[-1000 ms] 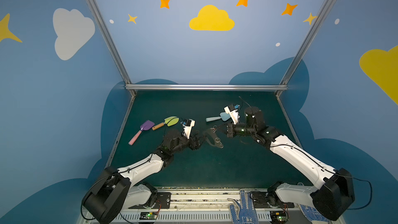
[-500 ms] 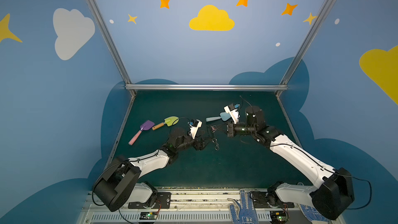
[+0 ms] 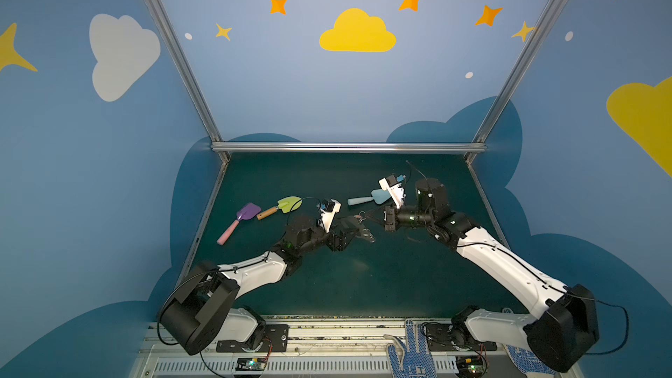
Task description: Put the keys on the keyring
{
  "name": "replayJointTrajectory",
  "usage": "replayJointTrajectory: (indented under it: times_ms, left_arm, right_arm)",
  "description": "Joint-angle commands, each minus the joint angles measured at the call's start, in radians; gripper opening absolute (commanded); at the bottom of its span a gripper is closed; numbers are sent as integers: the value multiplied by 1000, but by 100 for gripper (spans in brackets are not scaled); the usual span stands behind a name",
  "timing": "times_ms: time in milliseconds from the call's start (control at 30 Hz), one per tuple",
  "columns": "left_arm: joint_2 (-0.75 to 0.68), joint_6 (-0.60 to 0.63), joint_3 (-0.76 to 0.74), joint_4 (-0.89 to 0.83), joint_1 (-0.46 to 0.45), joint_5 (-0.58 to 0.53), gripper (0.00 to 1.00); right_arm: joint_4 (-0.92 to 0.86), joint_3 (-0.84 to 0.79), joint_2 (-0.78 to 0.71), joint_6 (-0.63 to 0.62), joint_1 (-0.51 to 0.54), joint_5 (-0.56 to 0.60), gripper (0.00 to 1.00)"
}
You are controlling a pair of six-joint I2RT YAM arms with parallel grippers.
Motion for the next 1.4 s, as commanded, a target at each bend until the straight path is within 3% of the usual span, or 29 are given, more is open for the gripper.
replayJointTrajectory:
  times_ms: [0,100,267,333,367,633,800,867,967,1167,1367]
  left_arm:
    - [-2,5,5,42,5,14,78]
    - [-5,-7,15,42,10,69,69]
    - [-30,-18,45,-42,10,140,23]
    - [-44,-15,45,-70,9,146,7]
    - [-56,-15,47,-91,10,145,4]
    - [-163,24,77,-343,9,128,4]
    - [-210,92,188,-662,9,91,4]
    - [-209,85,252,-811,10,40,4]
    - [-176,101,358,-1027,18,36,4]
    - [-3,84,580,-1327,69,128,3]
    - [186,140,752,-1514,96,322,4]
  right_arm:
    - [27,41,-25,1,-5,-26,0]
    - [23,39,-23,-1,-11,-16,0]
    - [27,34,-21,6,-28,-9,0]
    - [26,33,-21,5,-32,-3,0]
    - [25,32,-19,7,-36,5,0]
    - [5,-6,-20,25,-60,129,0]
    - [0,-46,-23,42,-68,171,0]
    - [-20,-64,-21,47,-69,225,12]
    - [-25,-103,-22,55,-73,277,15]
    - [54,-142,-8,51,-75,195,23]
    - [158,-163,36,39,-66,51,36]
